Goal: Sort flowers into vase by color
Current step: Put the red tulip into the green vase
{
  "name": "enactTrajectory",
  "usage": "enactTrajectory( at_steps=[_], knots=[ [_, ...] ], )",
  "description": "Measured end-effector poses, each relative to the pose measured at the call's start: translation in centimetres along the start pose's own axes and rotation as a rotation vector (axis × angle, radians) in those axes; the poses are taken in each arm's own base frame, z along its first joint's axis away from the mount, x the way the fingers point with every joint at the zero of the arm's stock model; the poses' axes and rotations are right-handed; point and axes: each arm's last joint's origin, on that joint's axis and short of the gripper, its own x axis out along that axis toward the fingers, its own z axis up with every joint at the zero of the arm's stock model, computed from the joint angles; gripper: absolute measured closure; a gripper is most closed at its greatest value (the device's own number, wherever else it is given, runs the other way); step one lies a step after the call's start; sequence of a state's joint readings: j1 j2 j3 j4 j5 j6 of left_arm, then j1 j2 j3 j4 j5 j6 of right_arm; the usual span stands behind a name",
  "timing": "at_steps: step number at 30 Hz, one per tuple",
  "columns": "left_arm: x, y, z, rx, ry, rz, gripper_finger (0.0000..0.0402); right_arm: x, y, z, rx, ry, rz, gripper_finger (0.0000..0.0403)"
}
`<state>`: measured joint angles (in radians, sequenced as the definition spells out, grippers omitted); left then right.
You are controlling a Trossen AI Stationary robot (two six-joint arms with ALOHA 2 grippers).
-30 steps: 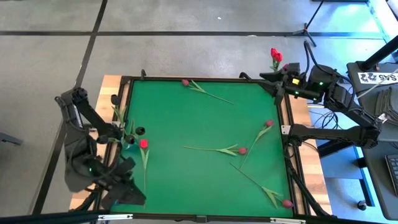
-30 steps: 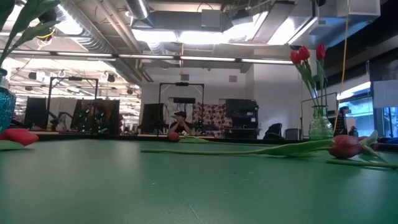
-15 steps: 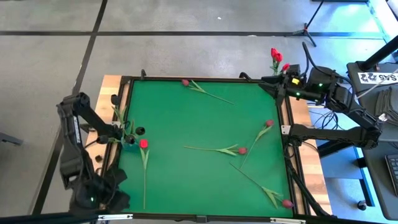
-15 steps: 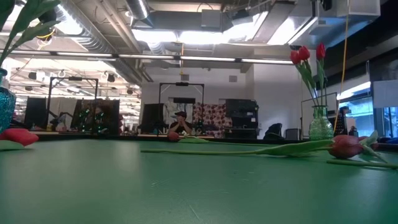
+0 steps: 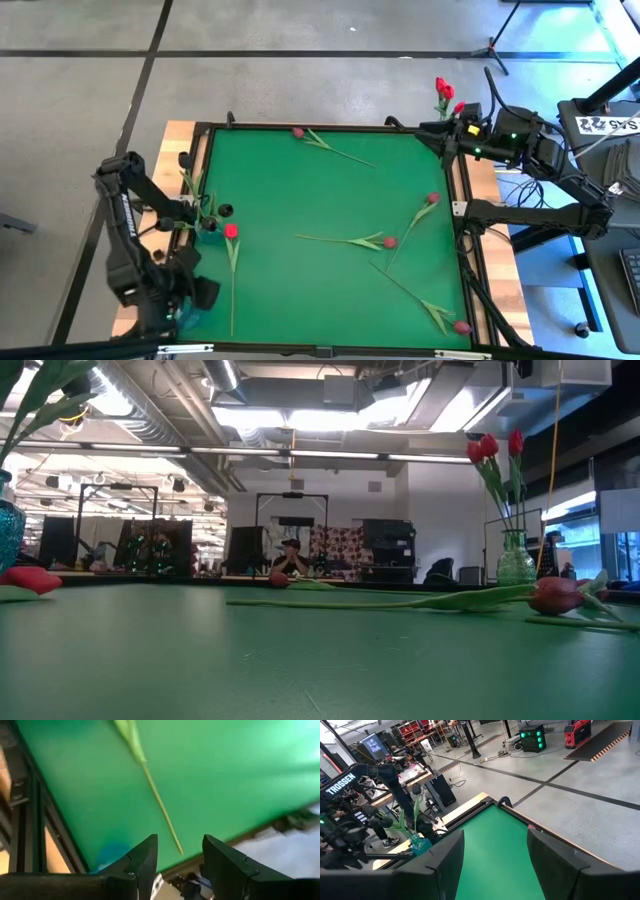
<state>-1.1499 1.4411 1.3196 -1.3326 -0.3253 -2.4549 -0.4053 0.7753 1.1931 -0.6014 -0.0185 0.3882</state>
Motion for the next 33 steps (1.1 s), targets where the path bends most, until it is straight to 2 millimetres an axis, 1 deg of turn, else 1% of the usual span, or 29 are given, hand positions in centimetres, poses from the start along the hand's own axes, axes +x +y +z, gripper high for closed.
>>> enactTrajectory(
  at_steps=[2, 4, 7, 10, 15, 19, 22, 25, 33],
  knots=[
    [1.4, -0.1, -0.1, -0.038, 0.047, 0.017, 0.025, 0.0, 0.0, 0.0, 0.0, 0.0, 0.0, 0.0188],
    [3.0, -0.2, -0.4, -0.065, 0.076, -0.005, 0.025, 0.0, 0.0, 0.0, 0.0, 0.0, 0.0, 0.0188],
    [5.4, 0.2, -0.5, -0.088, 0.079, -0.045, 0.025, 0.0, 0.0, 0.0, 0.0, 0.002, -0.001, 0.0188],
    [7.1, 0.7, 0.1, -0.096, 0.037, -0.033, 0.025, 0.0, 0.0, 0.0, 0.001, 0.0, -0.004, 0.0188],
    [9.6, 1.5, 1.6, -0.1, -0.049, 0.015, 0.025, -0.1, 0.0, 0.0, 0.002, -0.007, -0.012, 0.0188],
    [11.6, 1.8, 2.3, -0.138, -0.06, -0.007, 0.025, -0.1, 0.0, 0.0, 0.004, -0.009, -0.016, 0.0188],
    [12.8, 2.4, 2.8, -0.149, -0.069, 0.0, 0.025, -0.1, -0.1, 0.0, 0.005, -0.006, -0.017, 0.0188],
    [13.5, 3.0, 3.4, -0.158, -0.094, 0.021, 0.025, -0.1, -0.1, -0.1, 0.008, 0.0, -0.02, 0.0188],
    [14.6, 3.3, 4.4, -0.162, -0.144, 0.017, 0.025, 0.0, -0.1, -0.1, 0.008, 0.002, -0.021, 0.0188]
  ],
)
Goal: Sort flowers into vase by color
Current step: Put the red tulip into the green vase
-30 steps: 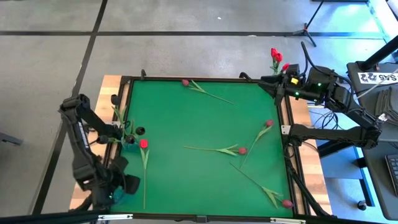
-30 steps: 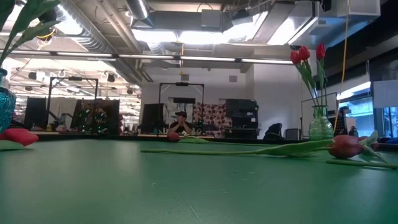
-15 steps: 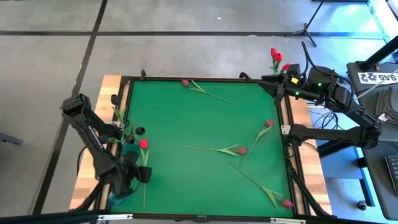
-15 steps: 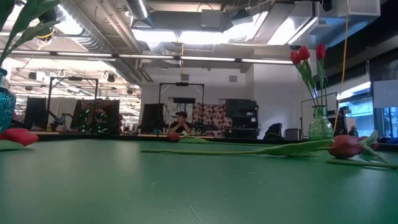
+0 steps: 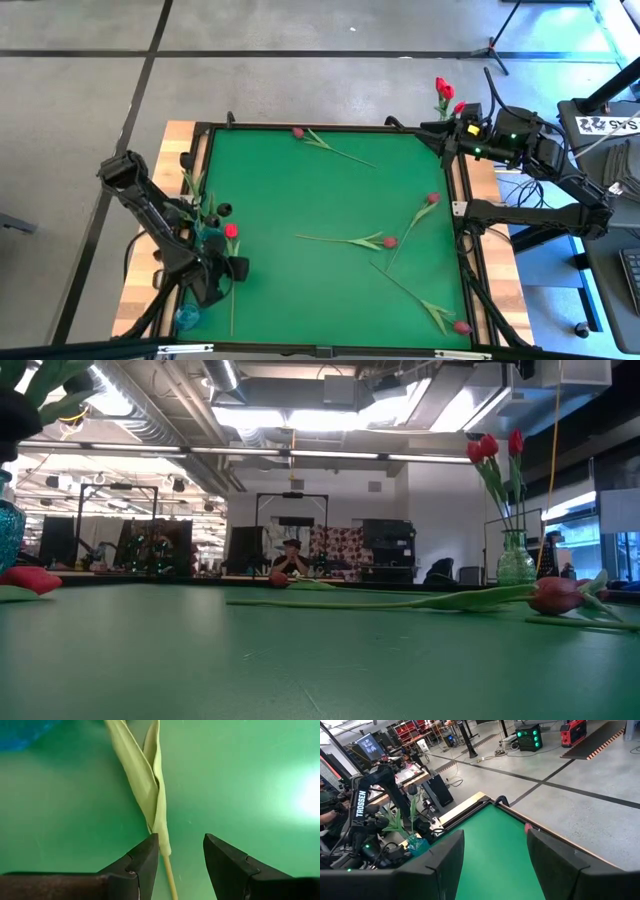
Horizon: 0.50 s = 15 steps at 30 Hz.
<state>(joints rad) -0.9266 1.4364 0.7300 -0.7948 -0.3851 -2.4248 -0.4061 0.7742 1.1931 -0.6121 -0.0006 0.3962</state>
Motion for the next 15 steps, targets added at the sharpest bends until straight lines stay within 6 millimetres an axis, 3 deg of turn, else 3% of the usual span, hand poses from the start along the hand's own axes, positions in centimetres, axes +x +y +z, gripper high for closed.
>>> enactTrajectory(
  at_steps=[10, 15],
  knots=[
    [0.8, 0.5, 0.6, -0.004, -0.021, 0.025, 0.0204, 0.0, 0.0, 0.0, 0.0, 0.0, -0.001, 0.0188],
    [1.5, 0.9, 1.1, 0.0, -0.063, 0.032, 0.0205, 0.0, 0.0, 0.0, 0.0, 0.0, -0.001, 0.0188]
  ],
)
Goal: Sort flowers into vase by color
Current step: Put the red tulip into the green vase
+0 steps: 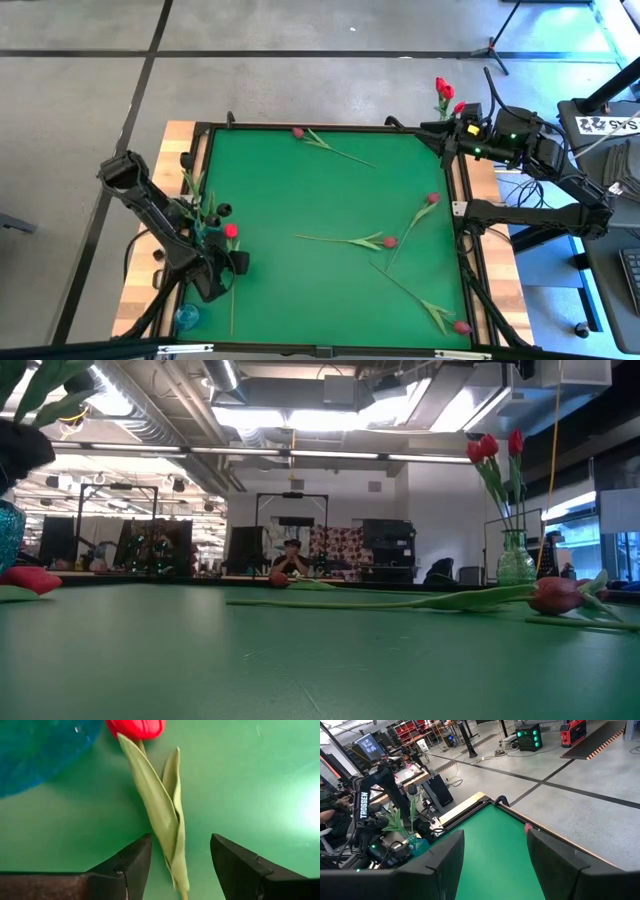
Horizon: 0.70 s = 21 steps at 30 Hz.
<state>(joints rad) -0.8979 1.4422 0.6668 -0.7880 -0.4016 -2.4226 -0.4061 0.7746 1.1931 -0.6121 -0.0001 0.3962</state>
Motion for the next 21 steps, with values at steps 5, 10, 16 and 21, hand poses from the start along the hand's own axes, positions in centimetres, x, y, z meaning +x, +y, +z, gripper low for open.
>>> enactTrajectory(
  at_steps=[5, 10, 16, 21],
  knots=[
    [1.0, 0.2, -0.2, 0.031, -0.033, 0.017, 0.0214, 0.0, 0.0, 0.0, 0.0, 0.0, 0.0, 0.0188],
    [1.5, 0.1, -0.6, 0.044, -0.046, 0.016, 0.0236, 0.0, 0.0, 0.0, 0.009, 0.001, -0.001, 0.0188],
    [1.4, 0.3, -0.5, 0.045, -0.025, 0.054, 0.0301, 0.0, 0.0, -0.1, 0.018, 0.006, -0.002, 0.0188],
    [0.4, -0.3, -1.1, 0.069, 0.035, 0.054, 0.0375, 0.0, 0.0, -0.1, 0.018, 0.007, -0.003, 0.0188]
  ],
)
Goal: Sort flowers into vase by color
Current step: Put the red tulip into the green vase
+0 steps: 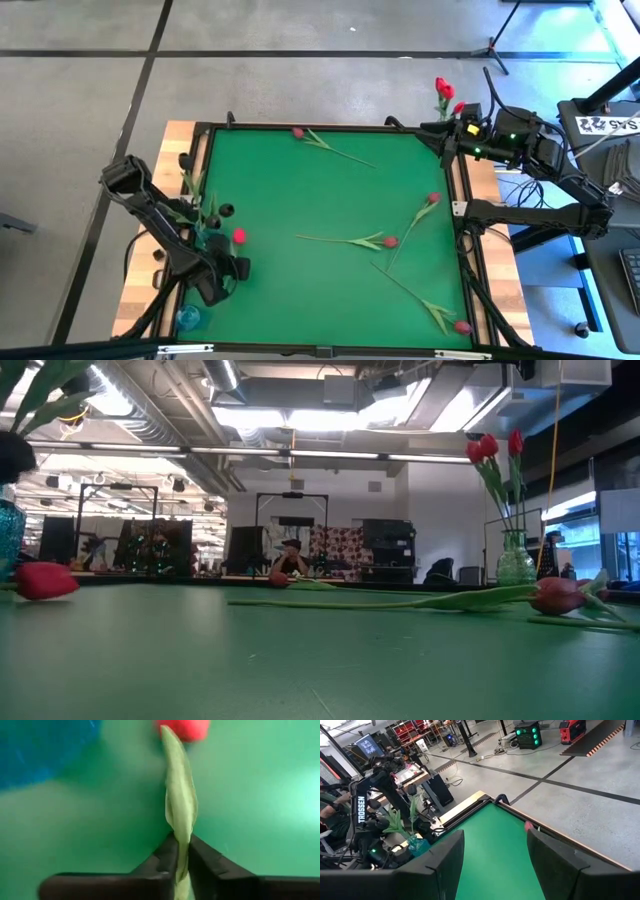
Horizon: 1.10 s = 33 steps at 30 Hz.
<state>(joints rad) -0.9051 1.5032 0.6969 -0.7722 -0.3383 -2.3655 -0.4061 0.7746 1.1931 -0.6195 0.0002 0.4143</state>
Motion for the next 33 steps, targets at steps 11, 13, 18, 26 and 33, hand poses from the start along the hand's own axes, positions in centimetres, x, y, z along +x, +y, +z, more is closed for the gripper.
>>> enactTrajectory(
  at_steps=[11, 13, 18, 26, 33],
  knots=[
    [-1.9, -1.7, -1.0, 0.034, 0.043, -0.11, 0.0388, 0.0, 0.0, -0.1, -0.003, 0.007, -0.003, 0.0188],
    [-2.5, -2.3, -1.1, 0.059, 0.046, -0.144, 0.0388, 0.0, 0.0, -0.1, -0.003, 0.009, -0.004, 0.0188],
    [-4.7, -3.9, -1.4, 0.181, 0.067, -0.231, 0.0388, 0.0, 0.0, -0.2, -0.002, 0.019, 0.006, 0.0188],
    [-10.5, -6.8, -2.1, 0.547, 0.122, -0.481, 0.0388, 0.0, -0.1, -0.6, -0.001, 0.07, 0.01, 0.0188],
    [-14.7, -10.4, -0.4, 0.616, 0.002, -0.694, 0.0388, 0.0, -0.1, -0.6, -0.02, 0.072, 0.01, 0.0188]
  ],
)
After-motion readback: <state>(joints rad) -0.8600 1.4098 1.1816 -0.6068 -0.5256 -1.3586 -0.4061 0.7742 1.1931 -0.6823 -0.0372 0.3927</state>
